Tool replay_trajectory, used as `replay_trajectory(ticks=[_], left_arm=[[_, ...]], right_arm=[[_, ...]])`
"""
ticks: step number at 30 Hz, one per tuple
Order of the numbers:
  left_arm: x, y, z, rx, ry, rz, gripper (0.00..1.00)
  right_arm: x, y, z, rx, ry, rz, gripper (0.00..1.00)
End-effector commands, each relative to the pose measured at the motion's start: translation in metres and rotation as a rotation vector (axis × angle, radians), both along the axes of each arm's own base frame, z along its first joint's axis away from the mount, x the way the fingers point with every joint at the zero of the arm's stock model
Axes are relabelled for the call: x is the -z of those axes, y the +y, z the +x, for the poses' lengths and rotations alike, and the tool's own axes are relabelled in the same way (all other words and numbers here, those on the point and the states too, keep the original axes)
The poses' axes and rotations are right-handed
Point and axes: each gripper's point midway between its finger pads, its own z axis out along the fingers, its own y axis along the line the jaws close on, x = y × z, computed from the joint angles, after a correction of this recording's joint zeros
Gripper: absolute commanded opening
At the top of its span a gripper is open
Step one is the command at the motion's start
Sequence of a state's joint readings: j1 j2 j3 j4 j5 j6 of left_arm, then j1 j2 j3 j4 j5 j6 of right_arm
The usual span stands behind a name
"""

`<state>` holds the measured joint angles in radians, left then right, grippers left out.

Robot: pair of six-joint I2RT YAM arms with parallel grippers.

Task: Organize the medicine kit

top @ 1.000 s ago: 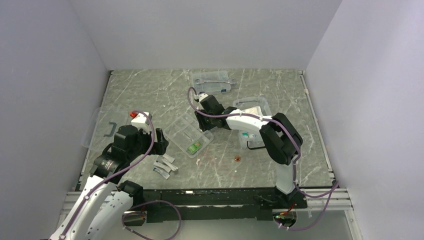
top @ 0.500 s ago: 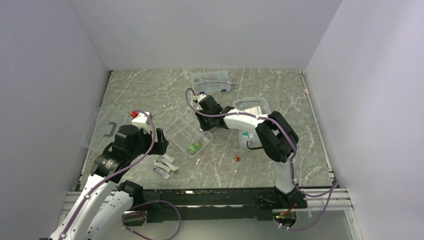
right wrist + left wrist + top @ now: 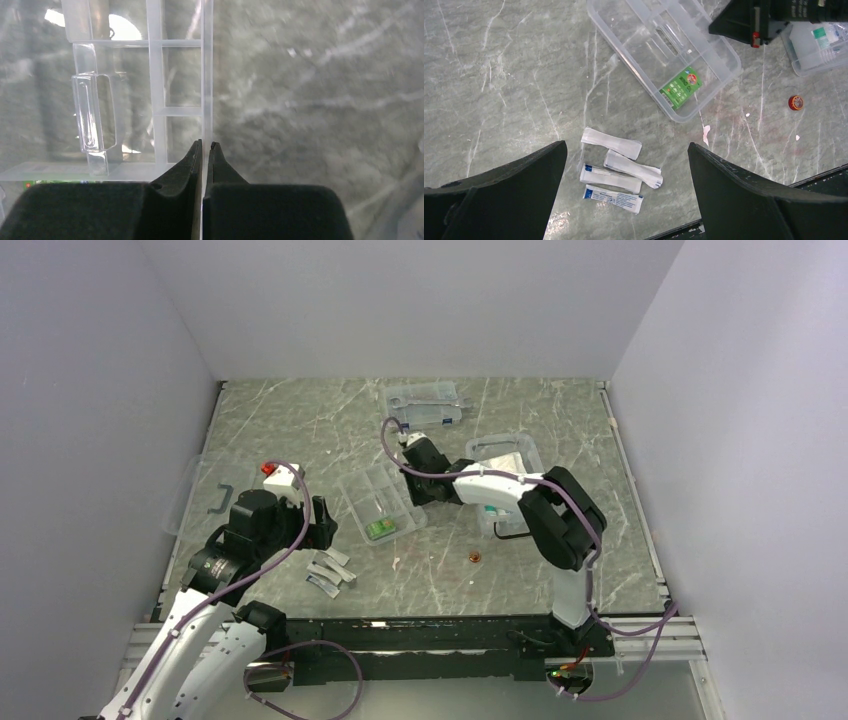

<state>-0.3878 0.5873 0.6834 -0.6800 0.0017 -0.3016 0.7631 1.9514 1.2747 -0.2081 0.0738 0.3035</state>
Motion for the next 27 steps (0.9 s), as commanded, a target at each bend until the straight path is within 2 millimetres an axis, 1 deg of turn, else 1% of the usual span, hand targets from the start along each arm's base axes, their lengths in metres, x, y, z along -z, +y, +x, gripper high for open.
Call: replay_trajectory(ticks=[1,4,8,12,16,17,18,21,25,27], left_arm=[[-0.015,-0.003,0.004,0.002,-0.034,-0.018,0.99],[-0.015,-0.003,0.004,0.002,-0.032,-0.018,0.99],[-0.015,-0.003,0.004,0.003,-0.034,-0.018,0.99],[-0.016,-0.003,0.003,0.002,-0.036,-0.019,0.99],[-0.016,-0.003,0.003,0.001,-0.036,-0.021,0.99],[-0.022,-0.004,0.008,0.001,-0.064,-0.033,0.99],[-0.017,-0.001,0.004,-0.007,-0.043,-0.017,0.99],[-0.016,-0.001,0.004,-0.009,-0.040,-0.017,0.98],[-0.017,0.000,0.003,-0.009,-0.045,-0.018,0.99],[-0.017,0.000,0.003,-0.009,-0.044,-0.018,0.99]], right_arm=[[-0.014,-0.026,-0.014,0.125,-0.032,-0.036,0.00],[-0.020,-0.040,-0.024,0.183,-0.060,-0.083,0.00],[-0.024,-0.058,-0.039,0.299,-0.069,-0.131,0.00],[-0.019,-0.067,-0.058,0.363,-0.046,-0.128,0.00],[-0.015,-0.071,-0.071,0.396,-0.034,-0.125,0.00],[-0.015,-0.072,-0.073,0.402,-0.032,-0.123,0.03],[-0.016,-0.072,-0.075,0.406,-0.031,-0.120,0.08],[-0.018,-0.072,-0.080,0.412,-0.026,-0.123,0.28],[-0.026,-0.073,-0.083,0.422,-0.042,-0.129,0.43],[-0.032,-0.072,-0.086,0.423,-0.050,-0.118,0.48]])
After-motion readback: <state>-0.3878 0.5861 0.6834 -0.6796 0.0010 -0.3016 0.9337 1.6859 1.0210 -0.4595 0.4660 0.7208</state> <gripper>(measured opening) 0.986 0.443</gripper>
